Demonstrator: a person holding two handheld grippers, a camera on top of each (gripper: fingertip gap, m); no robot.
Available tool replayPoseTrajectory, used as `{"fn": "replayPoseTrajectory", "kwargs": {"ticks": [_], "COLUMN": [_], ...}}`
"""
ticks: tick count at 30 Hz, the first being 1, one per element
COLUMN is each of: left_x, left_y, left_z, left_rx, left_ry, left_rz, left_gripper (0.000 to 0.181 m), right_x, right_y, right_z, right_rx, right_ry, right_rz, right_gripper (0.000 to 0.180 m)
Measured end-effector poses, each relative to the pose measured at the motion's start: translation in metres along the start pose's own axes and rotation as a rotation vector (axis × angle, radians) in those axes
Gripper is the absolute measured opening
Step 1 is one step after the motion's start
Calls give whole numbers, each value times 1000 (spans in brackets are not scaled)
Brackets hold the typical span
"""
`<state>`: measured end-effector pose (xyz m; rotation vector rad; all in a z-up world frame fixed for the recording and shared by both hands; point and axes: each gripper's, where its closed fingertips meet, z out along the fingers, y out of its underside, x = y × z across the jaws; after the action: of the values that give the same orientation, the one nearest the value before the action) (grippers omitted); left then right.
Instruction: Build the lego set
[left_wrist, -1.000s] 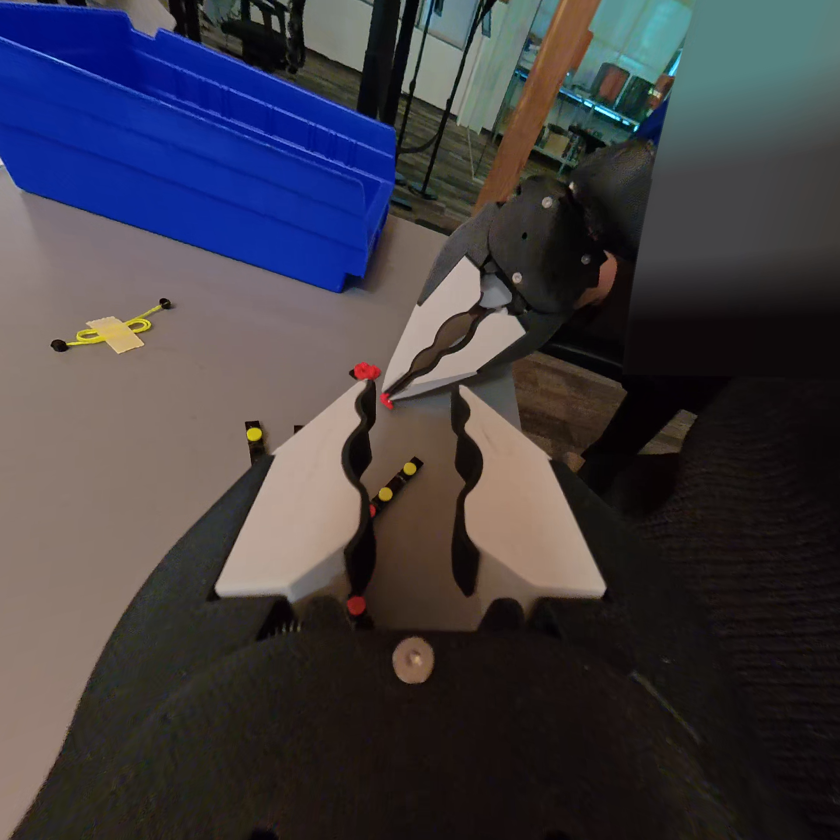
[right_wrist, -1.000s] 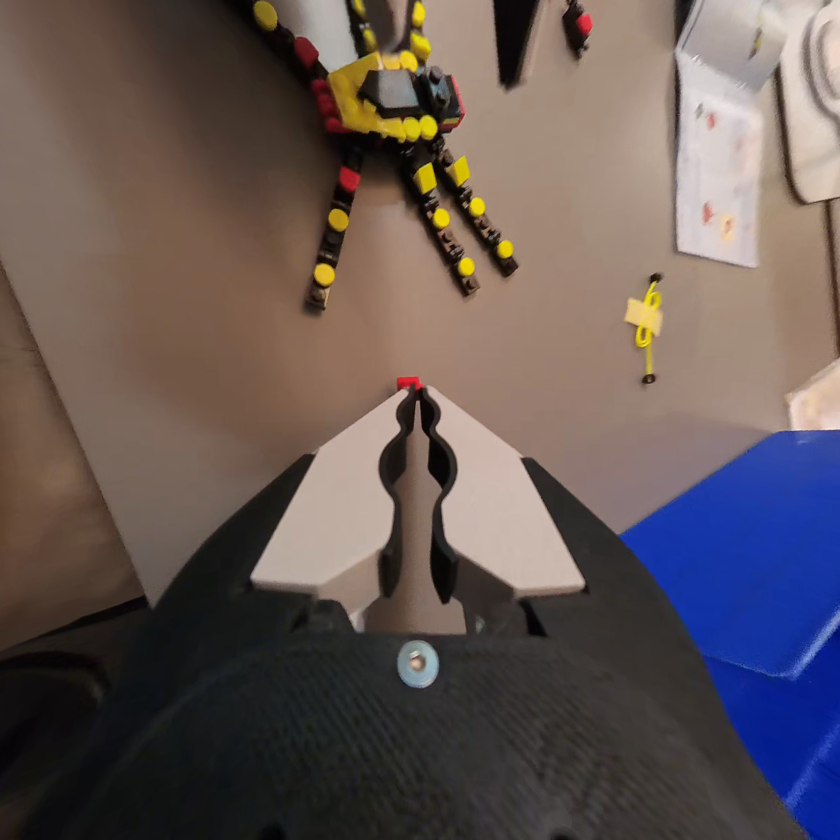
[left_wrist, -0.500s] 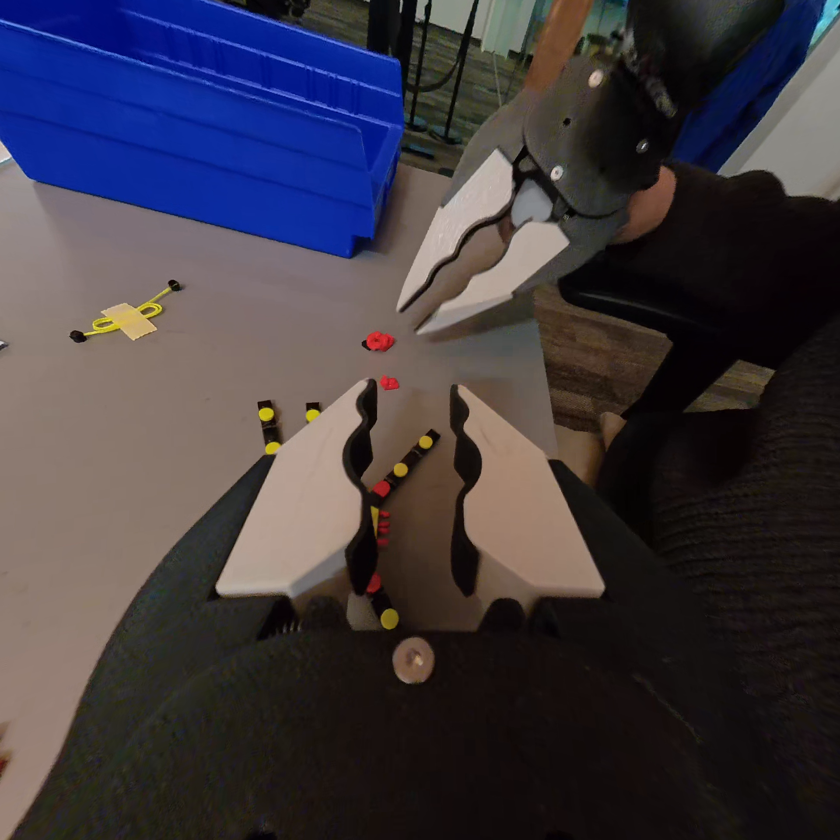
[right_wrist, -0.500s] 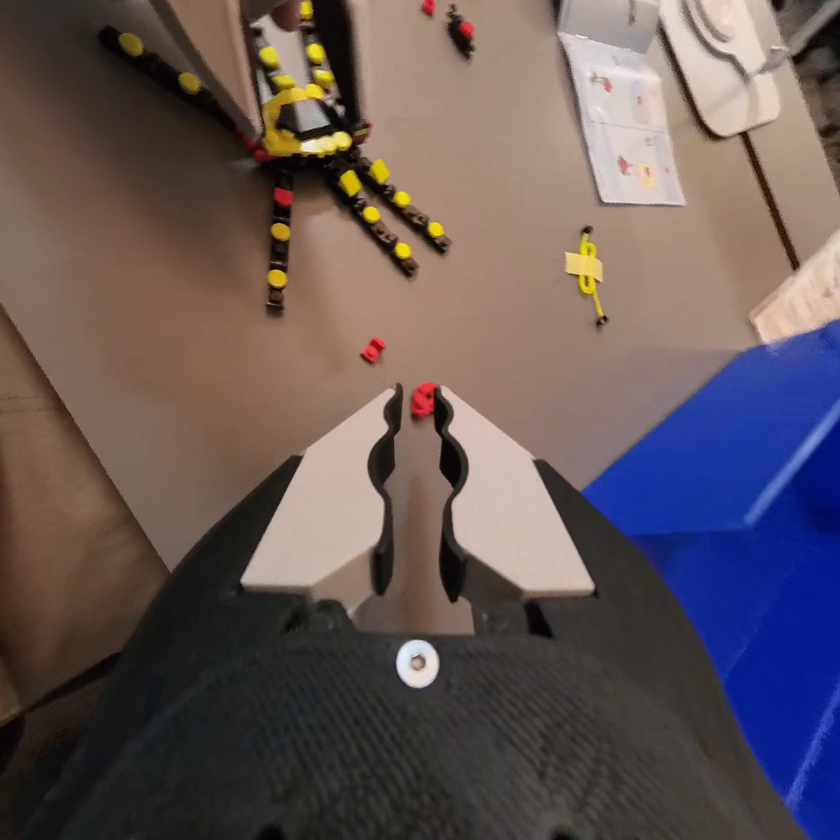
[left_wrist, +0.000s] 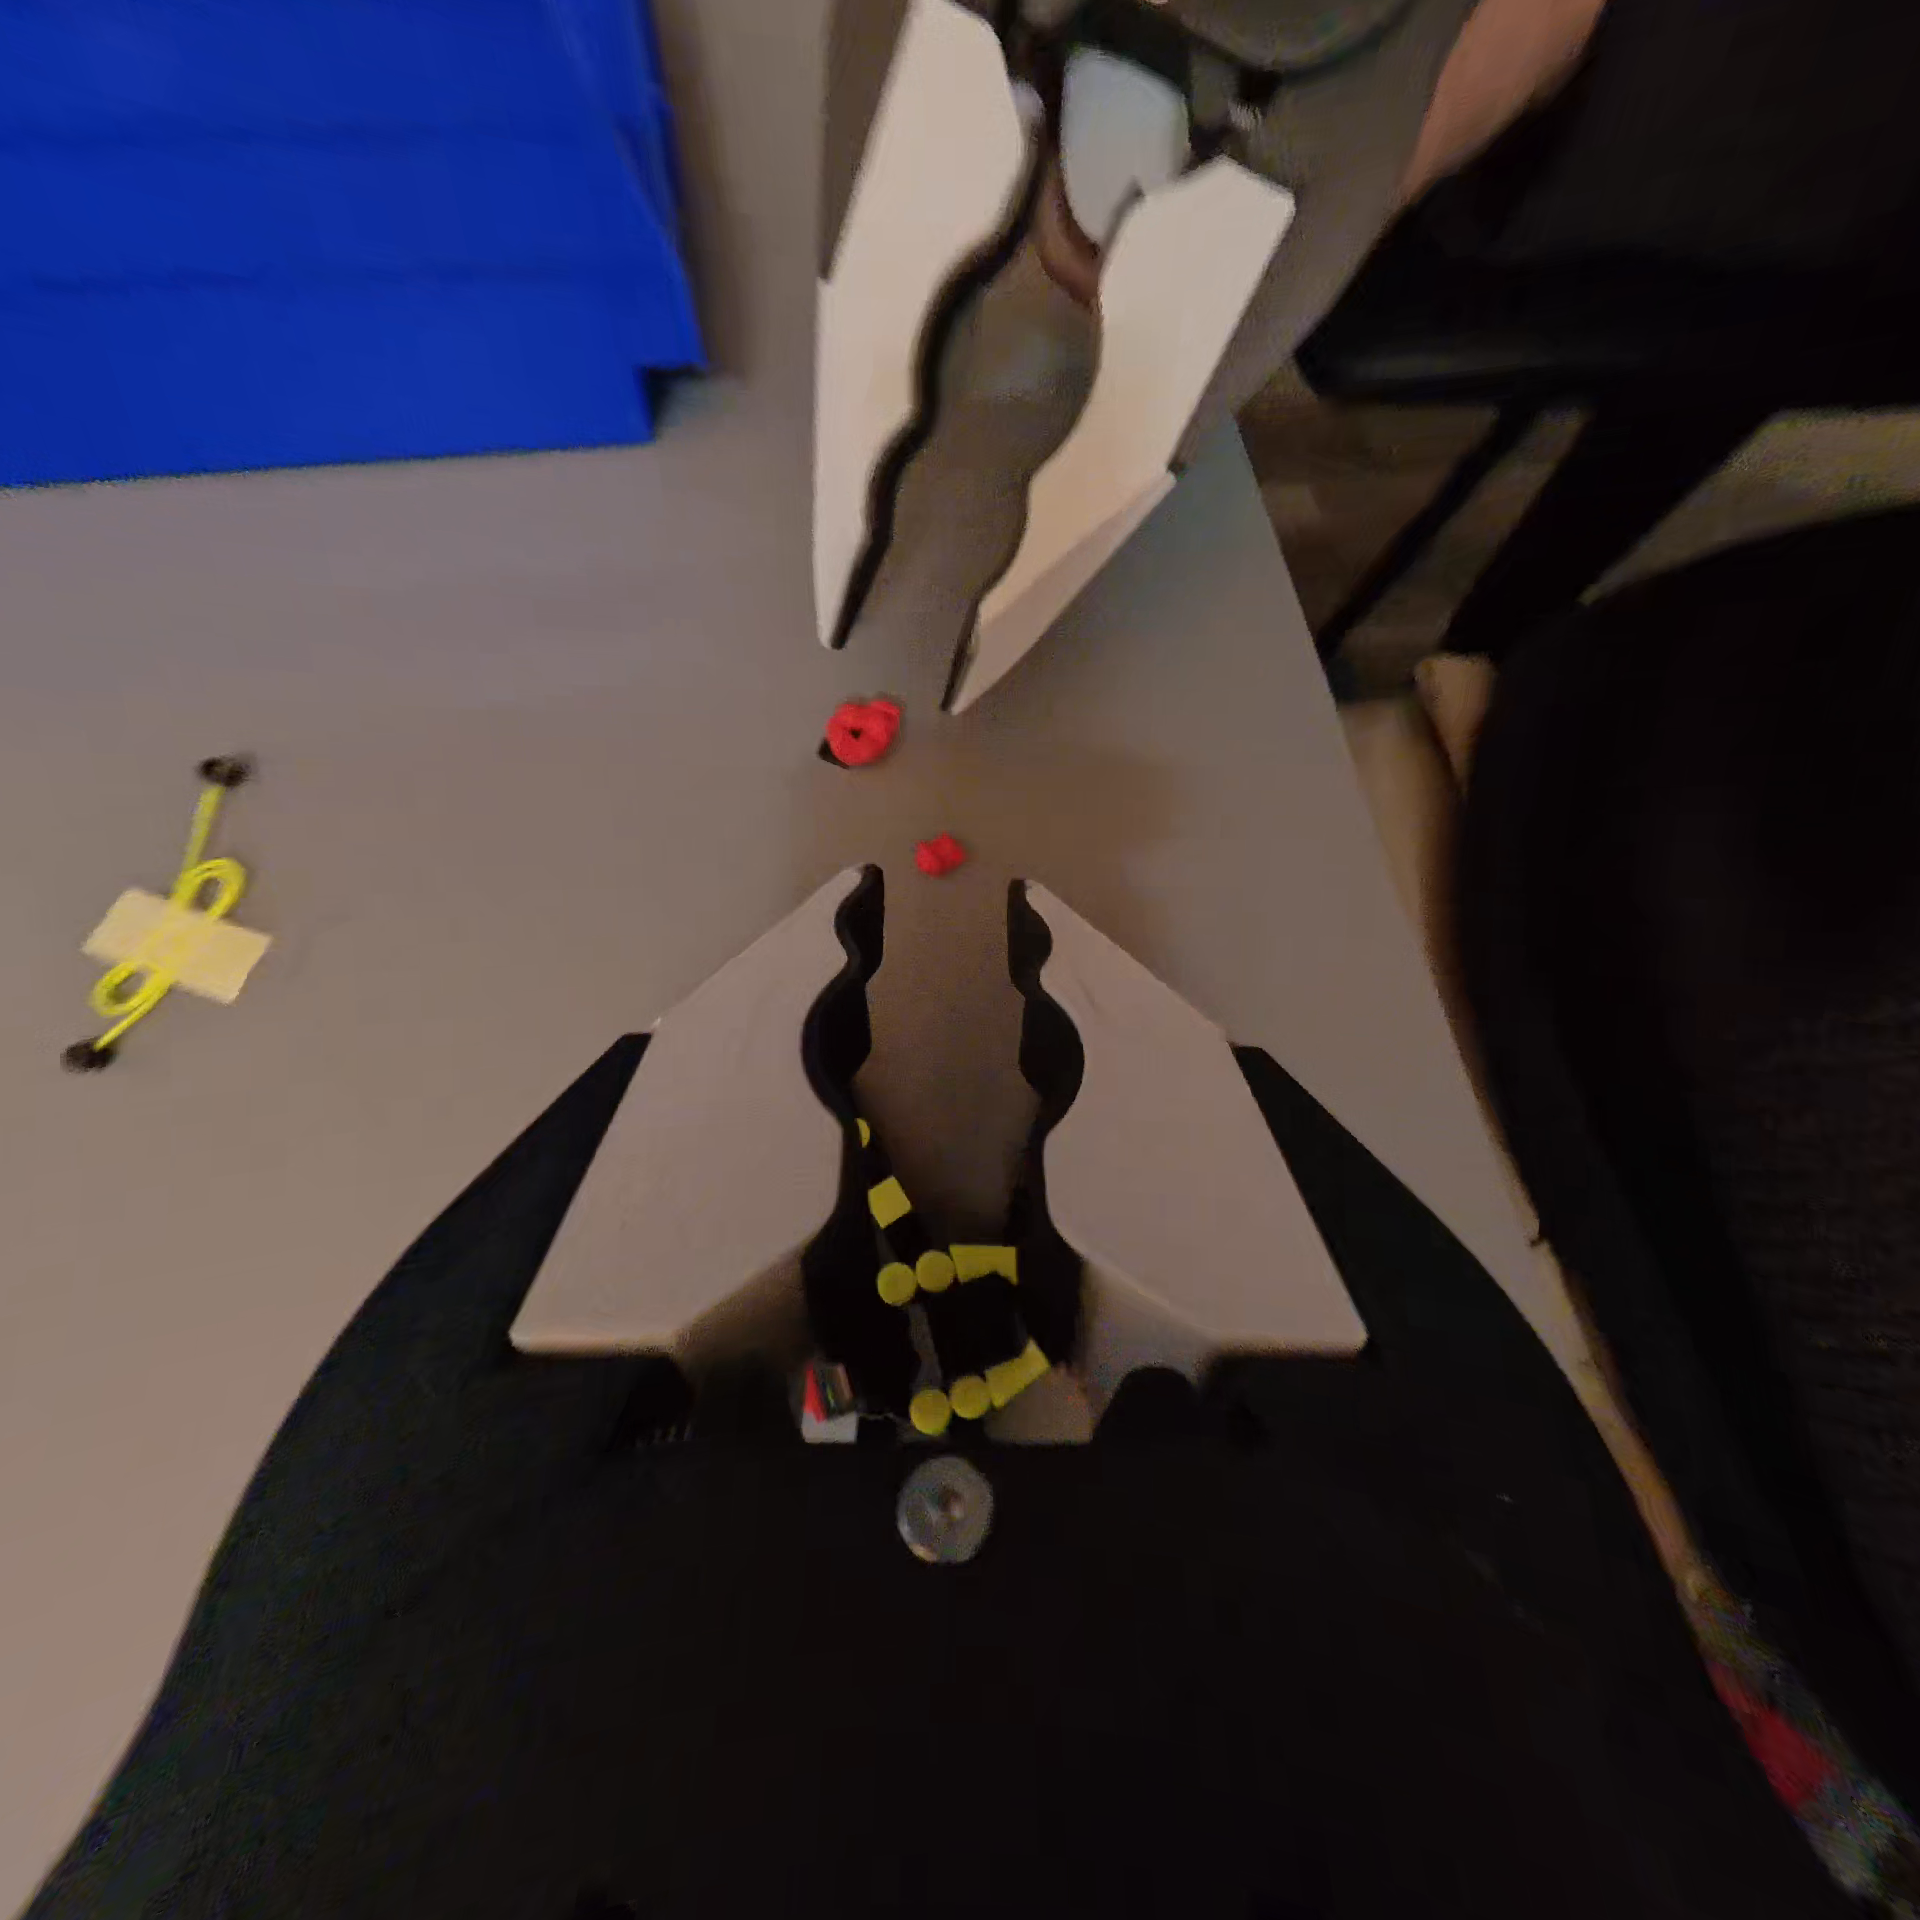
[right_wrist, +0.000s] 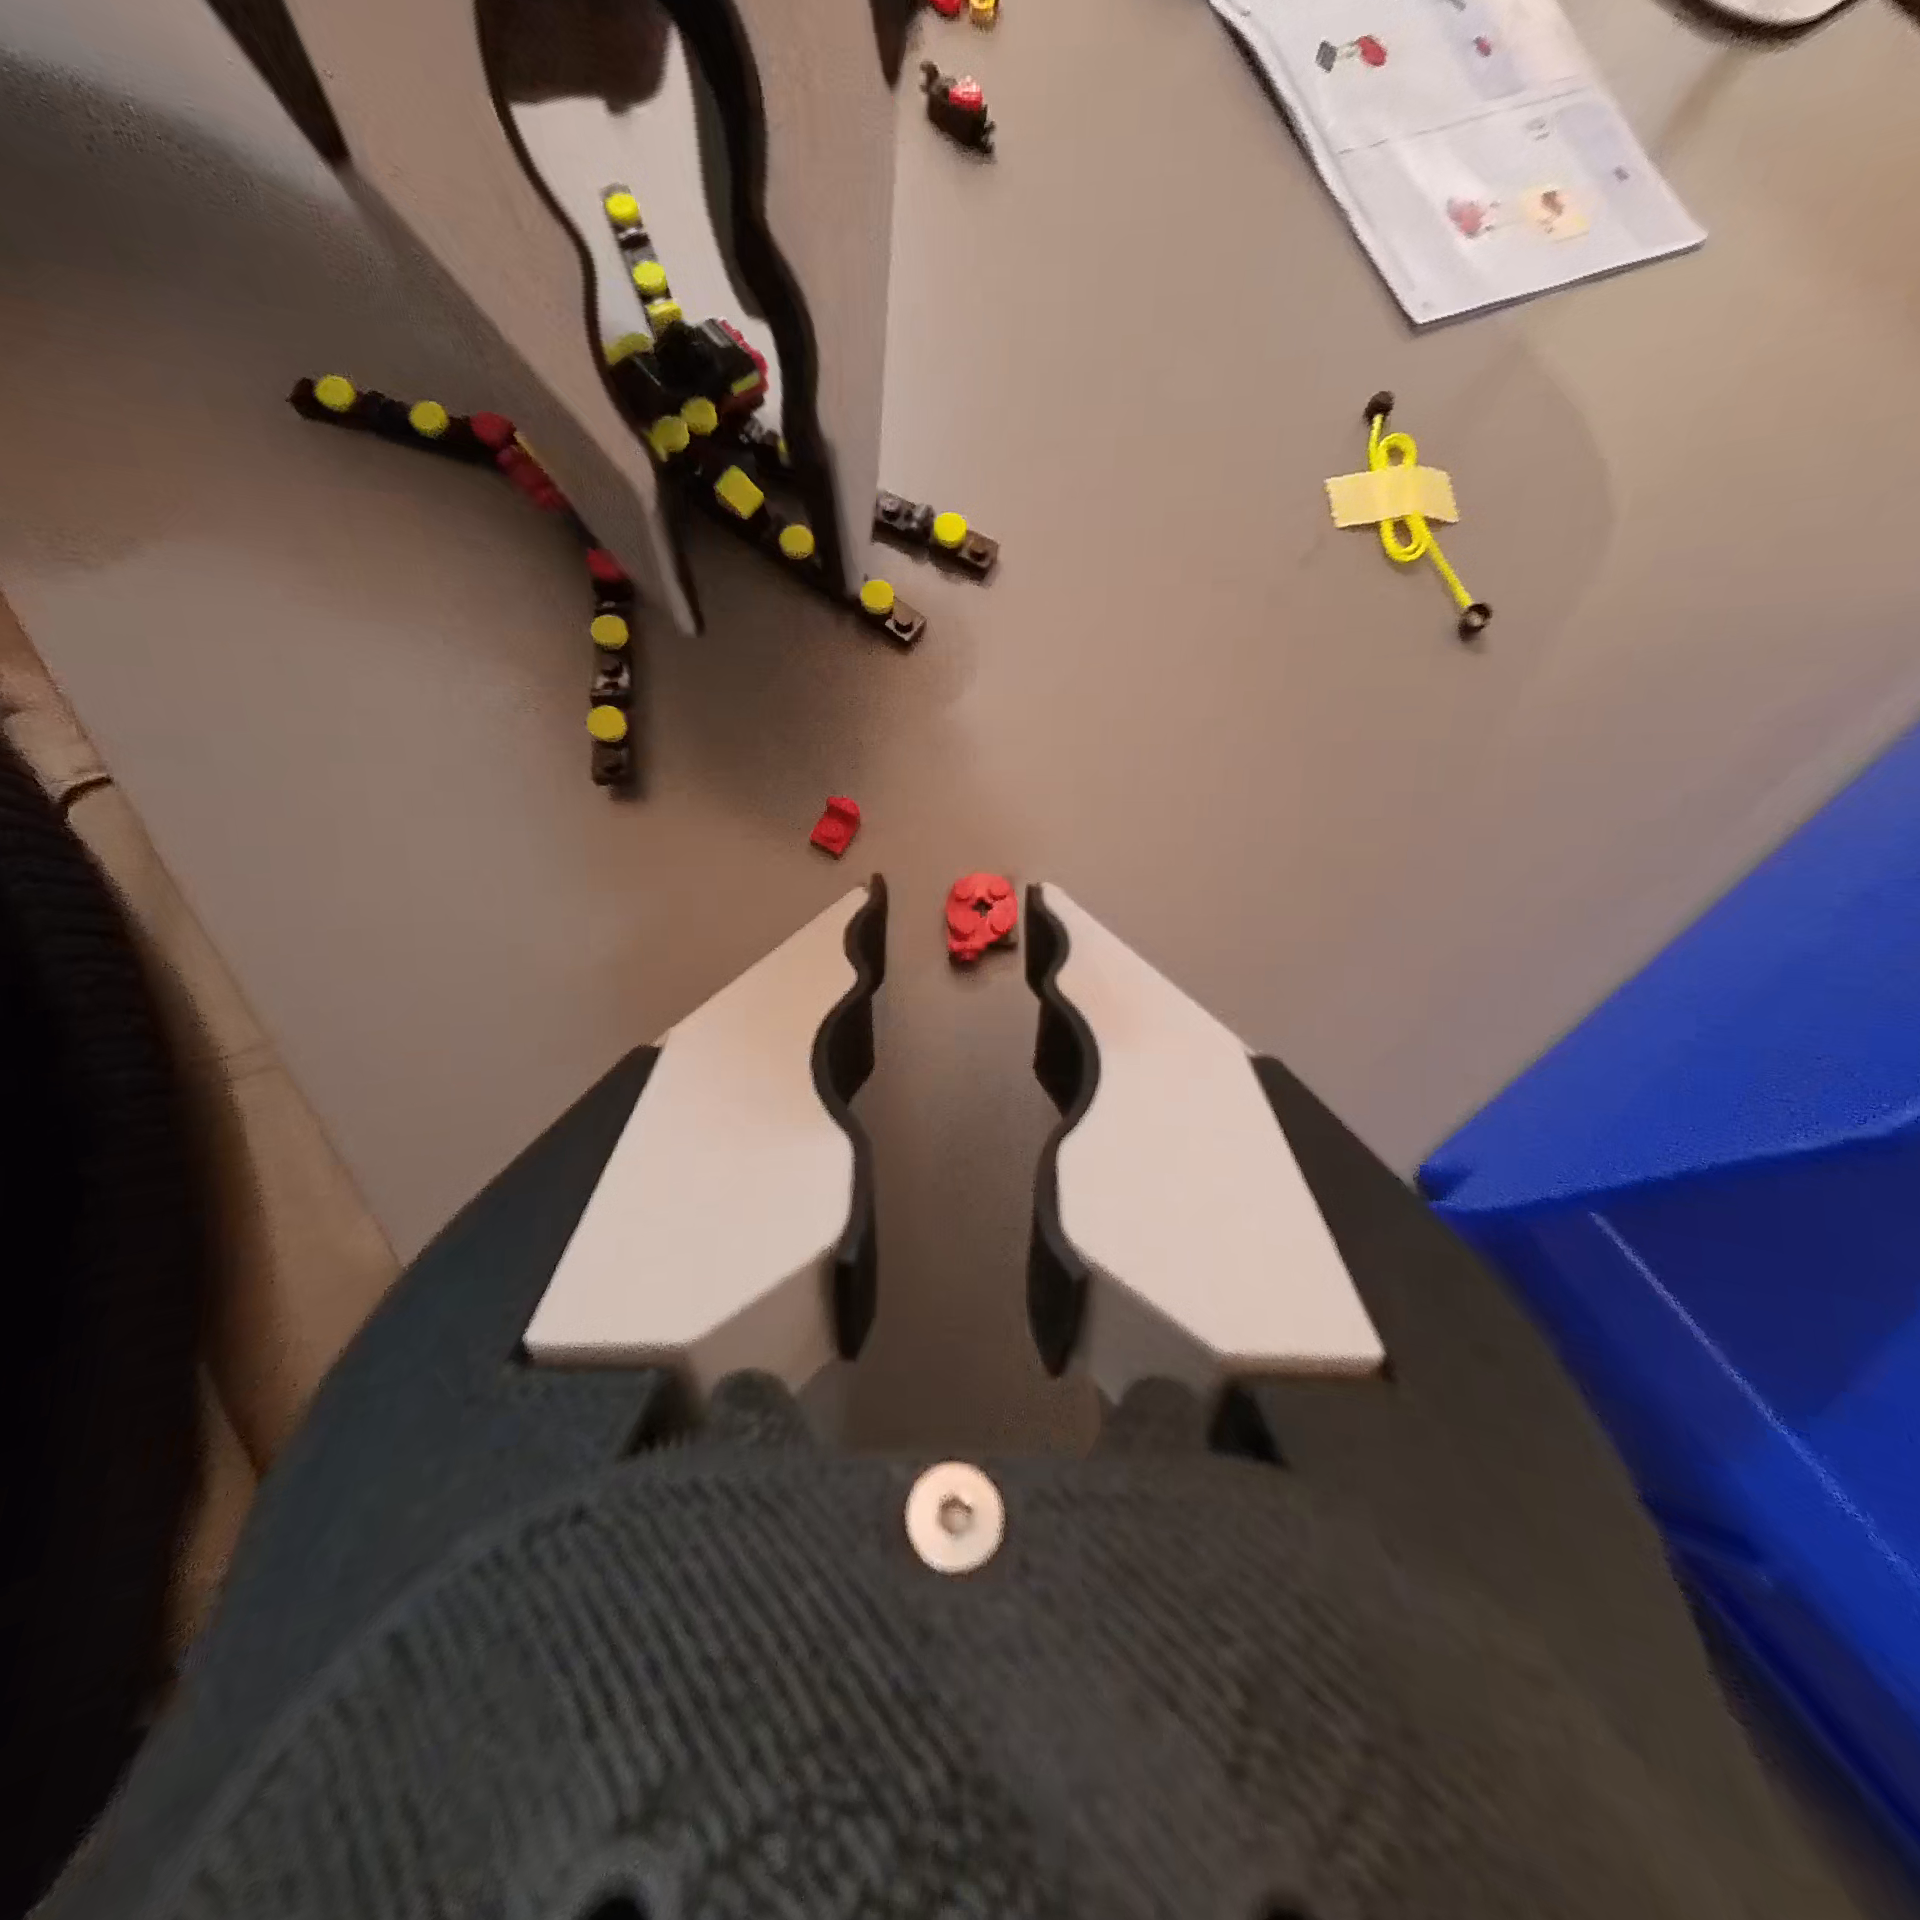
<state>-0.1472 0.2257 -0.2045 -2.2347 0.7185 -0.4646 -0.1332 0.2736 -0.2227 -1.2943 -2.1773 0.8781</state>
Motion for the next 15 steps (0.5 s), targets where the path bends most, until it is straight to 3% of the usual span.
{"fn": "replayPoseTrajectory", "kwargs": {"ticks": [3, 8, 15], "left_x": [1, -3, -2], "left_y": [10, 7, 11], "left_z": [12, 24, 39], "left_rx": [-121, -142, -145], "left_ry": [71, 143, 174], "left_rz": [103, 144, 149], "left_gripper": [23, 23, 25], "right_x": [1, 5, 4], "right_y": [6, 7, 10], "right_z": [5, 11, 18], "right_rx": [-17, -13, -20], "right_ry": [-22, -53, -86], "right_rz": [30, 79, 94], "right_gripper": [27, 32, 25]}}
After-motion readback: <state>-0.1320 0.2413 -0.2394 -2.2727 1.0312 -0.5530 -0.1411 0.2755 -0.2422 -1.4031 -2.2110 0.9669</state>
